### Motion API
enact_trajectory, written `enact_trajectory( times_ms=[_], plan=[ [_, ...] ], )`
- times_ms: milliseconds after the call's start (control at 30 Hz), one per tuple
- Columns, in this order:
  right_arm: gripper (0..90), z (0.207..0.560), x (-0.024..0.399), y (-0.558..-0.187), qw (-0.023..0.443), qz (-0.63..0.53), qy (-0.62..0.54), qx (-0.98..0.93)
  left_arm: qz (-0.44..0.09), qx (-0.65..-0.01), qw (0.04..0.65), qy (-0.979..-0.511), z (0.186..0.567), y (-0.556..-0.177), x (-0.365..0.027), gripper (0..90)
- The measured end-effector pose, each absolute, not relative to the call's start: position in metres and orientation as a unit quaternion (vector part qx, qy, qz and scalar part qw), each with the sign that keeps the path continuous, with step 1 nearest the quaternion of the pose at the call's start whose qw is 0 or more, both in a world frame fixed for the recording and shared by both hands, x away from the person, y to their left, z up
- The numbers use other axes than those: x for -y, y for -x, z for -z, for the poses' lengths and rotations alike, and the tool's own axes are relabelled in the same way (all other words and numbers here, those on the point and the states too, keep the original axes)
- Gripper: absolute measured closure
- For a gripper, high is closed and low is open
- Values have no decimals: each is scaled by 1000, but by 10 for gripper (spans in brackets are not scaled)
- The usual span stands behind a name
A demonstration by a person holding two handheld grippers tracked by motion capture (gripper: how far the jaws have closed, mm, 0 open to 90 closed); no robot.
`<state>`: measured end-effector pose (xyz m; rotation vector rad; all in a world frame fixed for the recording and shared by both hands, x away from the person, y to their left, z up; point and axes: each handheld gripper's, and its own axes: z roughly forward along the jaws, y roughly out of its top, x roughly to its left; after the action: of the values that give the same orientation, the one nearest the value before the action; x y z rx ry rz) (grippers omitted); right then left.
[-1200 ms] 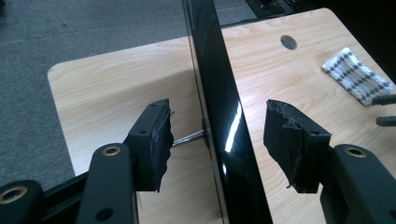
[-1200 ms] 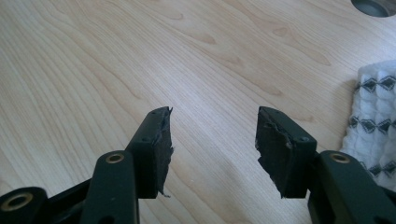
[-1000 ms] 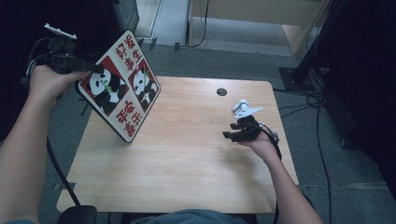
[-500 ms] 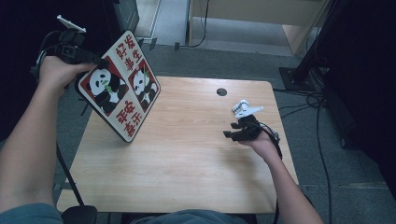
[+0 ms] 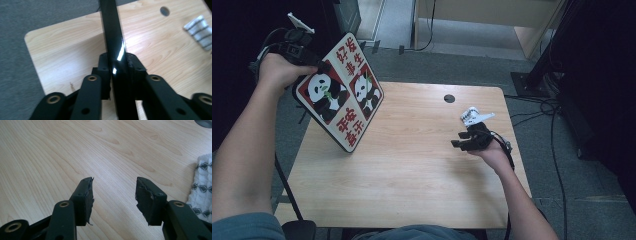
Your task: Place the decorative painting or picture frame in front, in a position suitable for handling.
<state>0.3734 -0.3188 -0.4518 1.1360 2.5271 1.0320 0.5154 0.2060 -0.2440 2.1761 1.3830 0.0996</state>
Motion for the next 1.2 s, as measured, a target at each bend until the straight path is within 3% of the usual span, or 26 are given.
enact_trajectory(
  times_ms=[233, 467, 1200],
  plan=[
    [492, 452, 320, -374, 92, -347, -385, -850, -7, -551, 293, -781, 244, -517, -210, 804],
    [491, 452, 325, -378, 82, -355, -395, -843, -17, -547, 290, -785, 235, -511, -193, 798],
    [491, 455, 335, -380, 94, -337, -417, -839, 37, -398, 314, -861, 219, -440, -91, 798]
  ],
)
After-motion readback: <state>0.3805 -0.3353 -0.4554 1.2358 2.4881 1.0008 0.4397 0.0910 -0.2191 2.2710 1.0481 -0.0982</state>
